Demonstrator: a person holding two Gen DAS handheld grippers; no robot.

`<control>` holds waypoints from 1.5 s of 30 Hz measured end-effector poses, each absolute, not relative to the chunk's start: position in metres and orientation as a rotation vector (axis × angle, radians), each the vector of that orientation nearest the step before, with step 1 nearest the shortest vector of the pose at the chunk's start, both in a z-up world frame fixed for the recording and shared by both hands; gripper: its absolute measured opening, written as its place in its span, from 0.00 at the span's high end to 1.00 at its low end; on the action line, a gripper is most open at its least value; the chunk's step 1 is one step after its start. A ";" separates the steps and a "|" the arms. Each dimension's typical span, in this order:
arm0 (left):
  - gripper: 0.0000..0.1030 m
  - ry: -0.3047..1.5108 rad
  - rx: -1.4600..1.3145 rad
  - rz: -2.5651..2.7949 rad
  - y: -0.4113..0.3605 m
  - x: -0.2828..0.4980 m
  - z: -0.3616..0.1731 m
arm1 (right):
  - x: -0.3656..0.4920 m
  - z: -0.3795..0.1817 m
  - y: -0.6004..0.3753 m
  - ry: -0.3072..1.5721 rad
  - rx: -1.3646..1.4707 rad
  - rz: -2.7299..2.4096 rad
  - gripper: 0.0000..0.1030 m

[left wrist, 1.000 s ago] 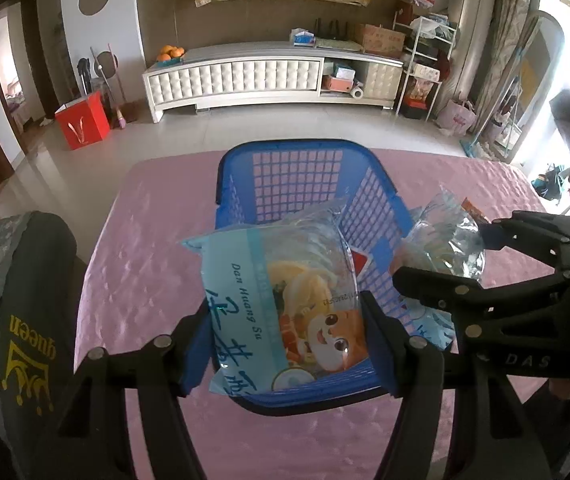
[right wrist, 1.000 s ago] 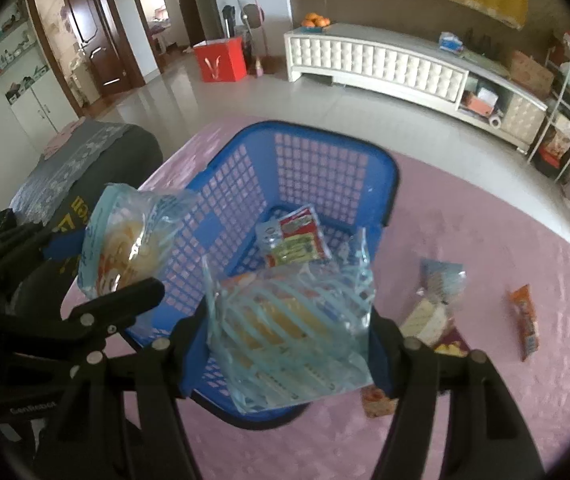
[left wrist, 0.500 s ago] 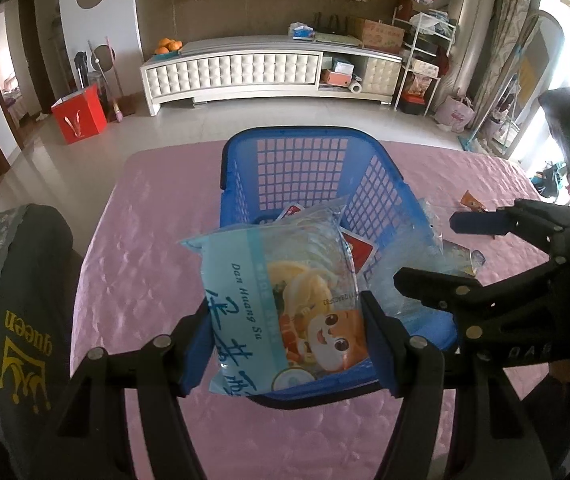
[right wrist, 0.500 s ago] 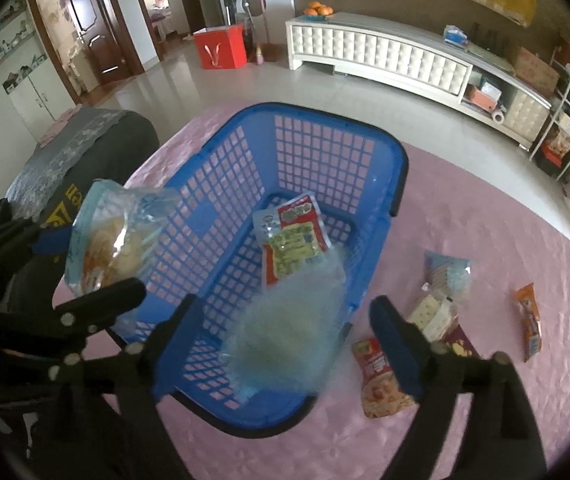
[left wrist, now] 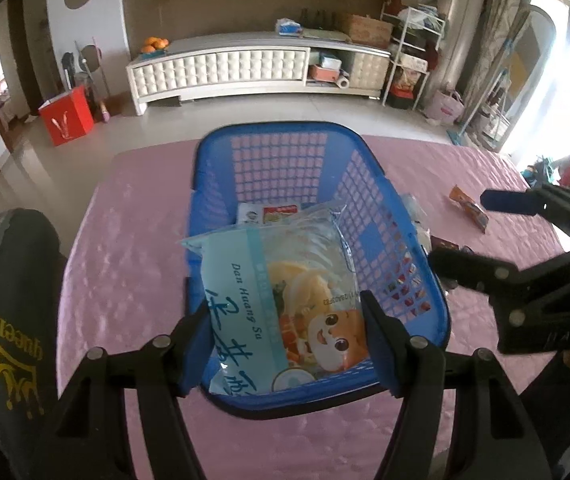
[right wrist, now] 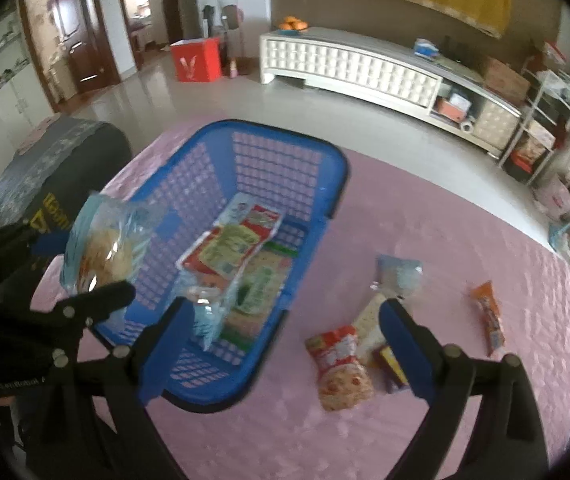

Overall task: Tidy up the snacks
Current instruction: 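Open the right tool to drop its bag while the left tool releases its bag into the basket, then withdraw both open tools from the basket toward the remaining snacks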

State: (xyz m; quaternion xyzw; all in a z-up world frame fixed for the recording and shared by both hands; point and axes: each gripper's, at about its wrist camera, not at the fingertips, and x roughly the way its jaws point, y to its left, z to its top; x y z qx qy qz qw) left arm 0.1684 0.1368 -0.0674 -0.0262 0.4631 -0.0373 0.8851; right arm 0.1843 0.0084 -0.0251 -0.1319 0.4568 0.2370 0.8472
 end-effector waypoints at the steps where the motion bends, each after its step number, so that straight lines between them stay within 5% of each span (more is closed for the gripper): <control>1: 0.37 0.968 -0.053 -0.083 0.134 0.170 -0.069 | 0.185 -0.026 0.005 0.967 -0.271 0.491 0.07; 22: 0.33 0.961 0.001 -0.159 0.073 0.177 -0.052 | 0.183 -0.016 -0.064 0.960 -0.169 0.454 0.07; 24: 0.26 0.951 0.011 -0.166 0.062 0.175 -0.046 | 0.183 -0.015 -0.074 0.954 -0.162 0.454 0.07; 45: 0.26 1.016 0.084 -0.247 -0.076 0.204 -0.064 | 0.192 -0.046 -0.208 1.012 -0.062 0.391 0.07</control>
